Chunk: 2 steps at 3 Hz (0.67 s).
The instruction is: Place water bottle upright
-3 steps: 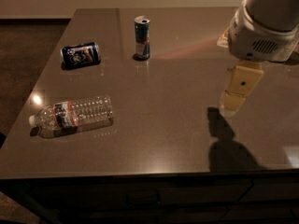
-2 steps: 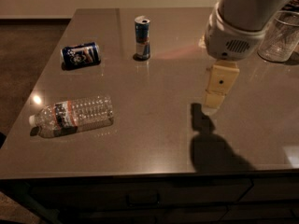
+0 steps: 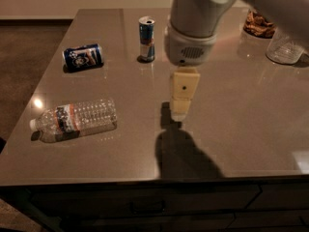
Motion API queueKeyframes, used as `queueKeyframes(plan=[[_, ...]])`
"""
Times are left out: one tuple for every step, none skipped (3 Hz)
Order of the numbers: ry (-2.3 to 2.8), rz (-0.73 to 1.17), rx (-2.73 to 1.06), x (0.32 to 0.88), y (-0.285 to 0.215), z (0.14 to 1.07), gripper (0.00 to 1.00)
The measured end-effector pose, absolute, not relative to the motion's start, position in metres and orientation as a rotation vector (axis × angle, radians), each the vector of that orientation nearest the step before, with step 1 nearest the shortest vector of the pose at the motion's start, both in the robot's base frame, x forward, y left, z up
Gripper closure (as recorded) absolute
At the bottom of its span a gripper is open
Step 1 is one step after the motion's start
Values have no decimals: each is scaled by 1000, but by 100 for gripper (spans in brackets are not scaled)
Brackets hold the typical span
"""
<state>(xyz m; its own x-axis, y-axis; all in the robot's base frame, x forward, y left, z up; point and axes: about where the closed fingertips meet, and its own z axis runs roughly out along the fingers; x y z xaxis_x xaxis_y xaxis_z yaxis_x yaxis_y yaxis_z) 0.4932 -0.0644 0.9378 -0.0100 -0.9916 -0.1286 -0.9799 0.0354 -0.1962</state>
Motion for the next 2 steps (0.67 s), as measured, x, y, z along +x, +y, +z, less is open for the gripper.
queueKeyframes(plan=[[2024,-74,-2113,494,-25,929,0],[1976,-56,-2196,496,17,915,0]])
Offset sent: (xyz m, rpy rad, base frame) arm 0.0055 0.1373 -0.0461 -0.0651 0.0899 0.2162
